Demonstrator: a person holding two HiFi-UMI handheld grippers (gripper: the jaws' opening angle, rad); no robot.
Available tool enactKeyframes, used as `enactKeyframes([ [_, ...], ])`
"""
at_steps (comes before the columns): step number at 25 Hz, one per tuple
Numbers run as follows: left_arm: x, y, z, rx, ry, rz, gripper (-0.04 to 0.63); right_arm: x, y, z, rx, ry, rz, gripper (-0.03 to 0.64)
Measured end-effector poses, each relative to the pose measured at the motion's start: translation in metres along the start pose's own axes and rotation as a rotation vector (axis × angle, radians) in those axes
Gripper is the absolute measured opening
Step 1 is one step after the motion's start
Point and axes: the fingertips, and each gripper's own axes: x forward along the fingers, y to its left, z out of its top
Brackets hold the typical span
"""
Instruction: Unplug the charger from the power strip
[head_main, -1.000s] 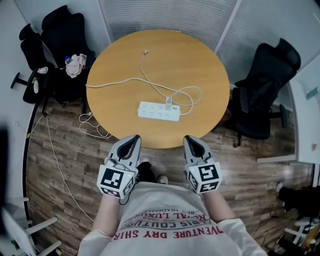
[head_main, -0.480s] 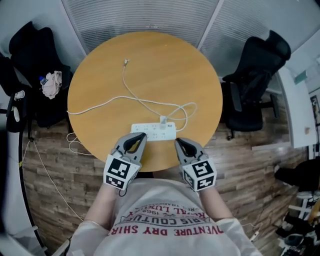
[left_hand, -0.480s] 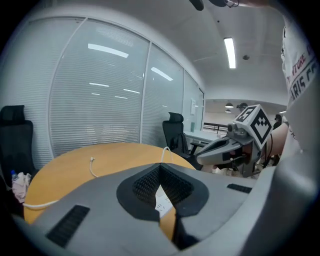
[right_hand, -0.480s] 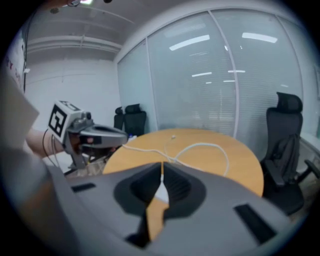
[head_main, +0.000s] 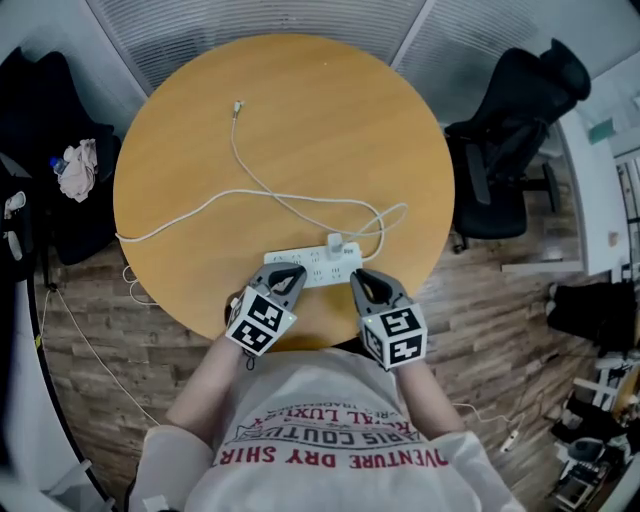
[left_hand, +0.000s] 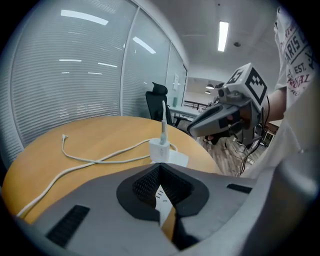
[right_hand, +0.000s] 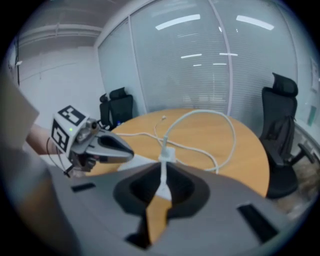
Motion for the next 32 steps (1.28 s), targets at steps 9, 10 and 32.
enactKeyframes([
  [9, 0.04, 0.008, -0.038, -0.029, 0.17, -0.028, 0.032, 0.041, -0.003, -0.023, 0.011, 0.122, -0.031, 0.167],
  [10, 0.042, 0.008, -0.04, -0.035, 0.177, -0.031, 0.032, 0.045, -0.003, -0.023, 0.011, 0.13, -0.036, 0.173],
  [32, 0.049, 0.008, -0.044, -0.075, 0.198, -0.064, 0.032, 0.092, -0.015, -0.029, 0.095, 0.27, -0.191, 0.161],
])
